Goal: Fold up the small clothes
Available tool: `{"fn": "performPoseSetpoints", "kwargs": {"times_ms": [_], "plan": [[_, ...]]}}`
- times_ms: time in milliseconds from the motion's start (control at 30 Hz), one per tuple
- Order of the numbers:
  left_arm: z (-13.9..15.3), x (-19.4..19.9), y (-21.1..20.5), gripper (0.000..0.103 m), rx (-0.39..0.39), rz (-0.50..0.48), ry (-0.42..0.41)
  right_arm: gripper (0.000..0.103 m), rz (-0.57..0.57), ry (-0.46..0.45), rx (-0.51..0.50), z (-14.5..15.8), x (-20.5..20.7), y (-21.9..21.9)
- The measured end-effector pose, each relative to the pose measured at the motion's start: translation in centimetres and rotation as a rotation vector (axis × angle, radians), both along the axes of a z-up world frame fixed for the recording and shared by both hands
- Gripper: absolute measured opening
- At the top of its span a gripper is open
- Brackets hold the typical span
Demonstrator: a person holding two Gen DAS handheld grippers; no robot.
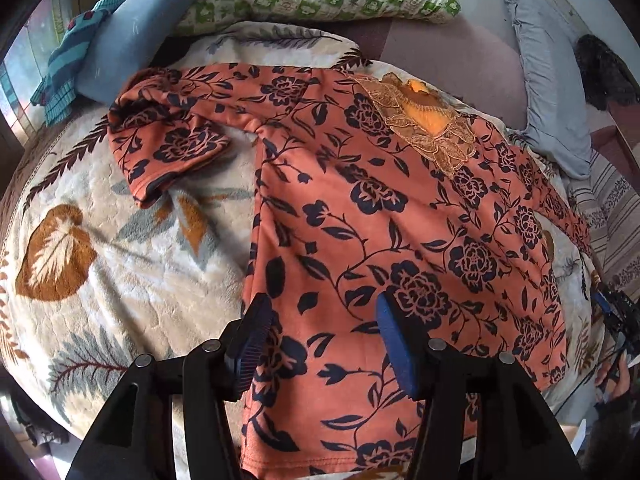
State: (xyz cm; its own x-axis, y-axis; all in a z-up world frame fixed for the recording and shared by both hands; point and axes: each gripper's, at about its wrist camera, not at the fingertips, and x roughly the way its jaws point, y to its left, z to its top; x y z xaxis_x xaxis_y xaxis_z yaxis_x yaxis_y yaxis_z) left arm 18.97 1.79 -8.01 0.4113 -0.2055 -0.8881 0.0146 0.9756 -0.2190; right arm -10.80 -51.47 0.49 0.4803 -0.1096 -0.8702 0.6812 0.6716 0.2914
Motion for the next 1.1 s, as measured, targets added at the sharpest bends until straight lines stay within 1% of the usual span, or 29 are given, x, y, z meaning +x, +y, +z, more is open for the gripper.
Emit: {"fn": "performPoseSetpoints", "kwargs": {"times_ms": [67, 133, 200, 267, 367, 400, 433, 500, 533, 567, 600, 633, 667, 733, 767, 833, 900, 967, 1033, 1100], "plan": [[0.1, 1.8, -2.0, 0.056, 0.014, -0.006, 0.0, 0.036, -0.128, -0.046, 0.005, 0.7, -0.4, -4.8], [-0.6, 3.5, -3.3, 0.056, 0.018, 0.002, 0.014, 0.04, -0.239, -0.085, 0.026, 0.5, -0.6, -9.3], [-2.4, 5.2, -4.9, 0.056, 0.007, 0.016, 0.038, 0.042, -0.323, -0.12, 0.066, -0.5, -0.2, -12.8], [-4.6, 6.4, -6.0, 0.056, 0.013, 0.018, 0.085, 0.044, -0.377, -0.149, 0.117, -2.2, 0.8, -15.8], [-8.0, 7.7, -7.5, 0.055, 0.071, -0.002, 0.162, 0.044, -0.435, -0.165, 0.169, -5.2, 2.6, -18.8], [-8.7, 7.9, -7.9, 0.055, 0.101, -0.014, 0.174, 0.044, -0.456, -0.187, 0.18, -6.1, 3.0, -19.4], [-9.1, 8.0, -8.3, 0.055, 0.13, -0.028, 0.165, 0.044, -0.472, -0.207, 0.189, -6.9, 3.3, -20.0], [-9.3, 8.1, -9.0, 0.056, 0.165, -0.054, 0.14, 0.044, -0.505, -0.213, 0.205, -8.6, 3.8, -20.7], [-9.4, 8.2, -9.2, 0.058, 0.168, -0.062, 0.14, 0.042, -0.514, -0.227, 0.213, -9.3, 4.0, -21.0], [-9.6, 8.3, -9.2, 0.058, 0.167, -0.066, 0.141, 0.036, -0.522, -0.233, 0.192, -9.3, 4.1, -21.2], [-9.6, 8.4, -9.2, 0.058, 0.166, -0.069, 0.141, 0.021, -0.525, -0.225, 0.16, -9.0, 4.2, -21.2], [-9.7, 8.5, -9.2, 0.058, 0.161, -0.069, 0.14, 0.011, -0.513, -0.213, 0.136, -8.5, 4.4, -21.2], [-9.6, 8.6, -9.1, 0.058, 0.153, -0.068, 0.142, 0.008, -0.495, -0.211, 0.118, -7.9, 4.8, -21.1], [-9.3, 8.4, -8.7, 0.058, 0.123, -0.065, 0.146, 0.008, -0.444, -0.228, 0.073, -6.1, 5.8, -20.2], [-9.2, 8.5, -8.4, 0.058, 0.1, -0.06, 0.145, 0.005, -0.399, -0.254, 0.063, -5.0, 6.7, -19.4], [-8.6, 8.6, -7.5, 0.058, 0.047, -0.041, 0.141, 0.005, -0.285, -0.269, 0.019, -2.6, 9.2, -17.0], [-8.1, 8.7, -6.6, 0.058, -0.006, -0.017, 0.132, 0.005, -0.146, -0.299, 0.014, -0.8, 12.4, -13.4], [-7.5, 8.4, -5.5, 0.058, -0.047, -0.001, 0.121, 0.006, -0.004, -0.311, 0.015, 0.5, 16.2, -8.5], [-7.1, 7.9, -4.6, 0.058, -0.071, 0.005, 0.11, 0.006, 0.129, -0.333, 0.056, 0.8, 19.8, -3.0], [-6.7, 7.3, -3.5, 0.058, -0.082, 0.009, 0.1, 0.006, 0.264, -0.343, 0.103, 0.5, 23.2, 3.4]]}}
